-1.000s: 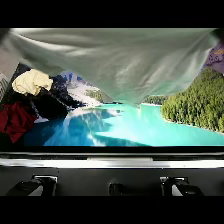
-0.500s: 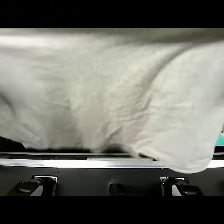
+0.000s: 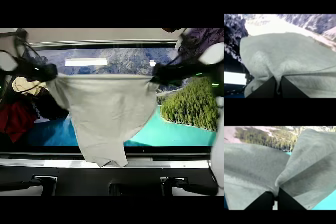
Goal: Fold the clothes and pants, and hang the long-sleeved shirts on hangers.
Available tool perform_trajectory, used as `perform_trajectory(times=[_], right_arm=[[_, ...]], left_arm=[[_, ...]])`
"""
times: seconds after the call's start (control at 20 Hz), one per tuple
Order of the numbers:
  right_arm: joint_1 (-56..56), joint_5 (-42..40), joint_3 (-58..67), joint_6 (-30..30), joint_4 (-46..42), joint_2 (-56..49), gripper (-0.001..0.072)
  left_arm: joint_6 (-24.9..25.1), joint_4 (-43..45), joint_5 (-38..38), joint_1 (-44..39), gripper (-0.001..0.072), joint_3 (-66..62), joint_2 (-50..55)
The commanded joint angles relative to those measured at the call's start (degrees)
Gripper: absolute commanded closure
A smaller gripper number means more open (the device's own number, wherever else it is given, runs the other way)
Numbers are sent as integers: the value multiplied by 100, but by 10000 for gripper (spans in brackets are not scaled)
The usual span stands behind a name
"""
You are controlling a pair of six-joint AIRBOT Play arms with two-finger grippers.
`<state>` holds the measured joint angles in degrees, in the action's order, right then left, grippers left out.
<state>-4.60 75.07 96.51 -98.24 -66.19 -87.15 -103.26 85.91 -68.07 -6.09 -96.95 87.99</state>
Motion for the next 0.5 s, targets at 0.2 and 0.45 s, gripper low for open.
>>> perform_trajectory(times=[0.2, 0.45], right_arm=[[-605, -1287, -157, -463, 734, -2063, 624], [476, -487, 114, 341, 737, -1397, 193]], left_arm=[[-793, -420, 57, -7, 651, 7, 1585], [-614, -428, -389, 448, 107, 11, 798]])
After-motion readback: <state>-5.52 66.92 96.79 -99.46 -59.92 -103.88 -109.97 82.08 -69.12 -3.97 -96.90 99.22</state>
